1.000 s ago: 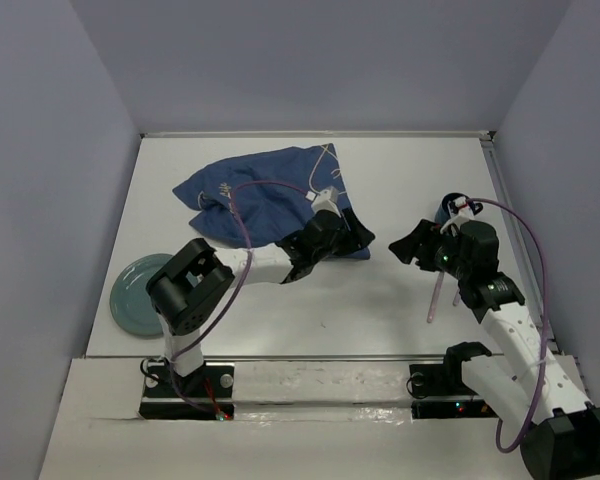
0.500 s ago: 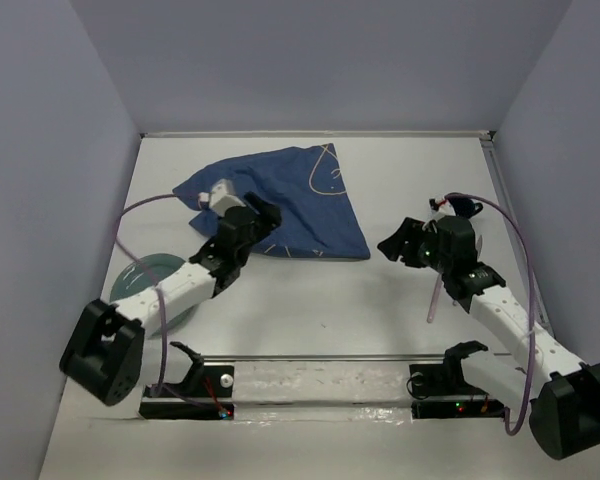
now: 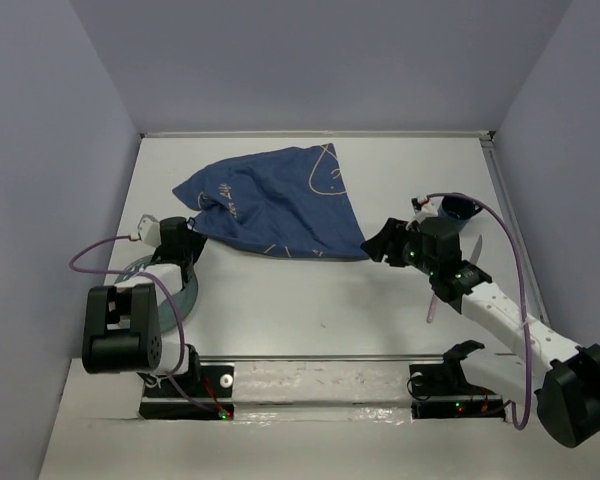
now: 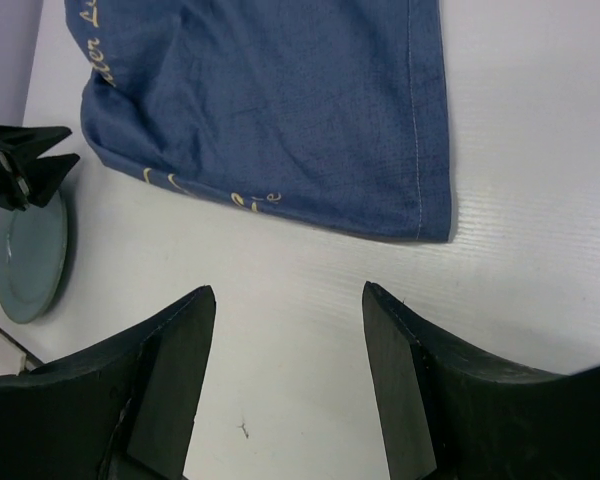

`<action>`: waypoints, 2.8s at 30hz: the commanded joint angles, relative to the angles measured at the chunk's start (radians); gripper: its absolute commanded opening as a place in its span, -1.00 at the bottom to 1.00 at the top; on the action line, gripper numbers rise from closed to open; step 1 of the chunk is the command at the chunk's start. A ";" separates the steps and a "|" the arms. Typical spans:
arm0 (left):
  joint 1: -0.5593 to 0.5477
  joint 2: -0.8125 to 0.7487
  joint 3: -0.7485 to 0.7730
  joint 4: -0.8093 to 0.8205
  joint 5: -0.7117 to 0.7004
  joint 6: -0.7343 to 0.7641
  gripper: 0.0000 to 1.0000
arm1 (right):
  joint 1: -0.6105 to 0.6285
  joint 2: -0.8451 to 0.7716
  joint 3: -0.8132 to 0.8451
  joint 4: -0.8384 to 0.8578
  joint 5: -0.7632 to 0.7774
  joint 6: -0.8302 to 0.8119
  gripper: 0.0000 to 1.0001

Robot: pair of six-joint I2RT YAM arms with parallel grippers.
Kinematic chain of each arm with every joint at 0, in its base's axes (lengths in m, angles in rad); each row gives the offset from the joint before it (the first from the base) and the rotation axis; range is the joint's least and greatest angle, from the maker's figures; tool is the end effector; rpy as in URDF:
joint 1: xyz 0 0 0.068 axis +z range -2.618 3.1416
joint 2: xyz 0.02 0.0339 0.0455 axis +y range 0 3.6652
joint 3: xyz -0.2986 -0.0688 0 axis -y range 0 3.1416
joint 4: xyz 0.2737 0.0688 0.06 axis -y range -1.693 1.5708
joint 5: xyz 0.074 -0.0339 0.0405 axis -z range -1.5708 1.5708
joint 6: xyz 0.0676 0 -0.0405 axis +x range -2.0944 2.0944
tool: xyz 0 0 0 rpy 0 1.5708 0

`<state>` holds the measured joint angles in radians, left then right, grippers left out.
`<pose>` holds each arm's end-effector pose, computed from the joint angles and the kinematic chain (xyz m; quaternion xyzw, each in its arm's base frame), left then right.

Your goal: Set the dinner table for one person

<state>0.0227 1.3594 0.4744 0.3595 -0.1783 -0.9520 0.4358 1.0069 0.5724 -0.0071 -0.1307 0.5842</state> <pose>0.2983 0.0188 0.1611 -0.4434 0.7418 -0.1538 0.4790 0.2333 0.1183 0.2448 0.0276 0.8433 0.3088 0.4391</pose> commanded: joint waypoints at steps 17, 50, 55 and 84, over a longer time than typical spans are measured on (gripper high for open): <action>0.086 0.290 0.187 0.154 0.152 -0.060 0.17 | 0.026 0.047 -0.016 0.087 0.077 0.049 0.42; 0.040 -0.074 -0.068 0.338 0.109 -0.057 -1.00 | 0.095 0.398 -0.109 0.390 0.295 0.568 0.33; 0.040 -0.109 -0.089 0.338 0.109 -0.051 -1.00 | 0.095 0.481 -0.114 0.461 0.341 0.641 0.28; -0.017 -0.627 0.176 -0.056 0.145 0.151 -1.00 | 0.104 -0.154 0.197 0.063 0.606 -0.016 -1.00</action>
<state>0.0208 0.8818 0.5098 0.4175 0.0074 -0.9260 0.5320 1.0050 0.6197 0.2661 0.4046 0.8394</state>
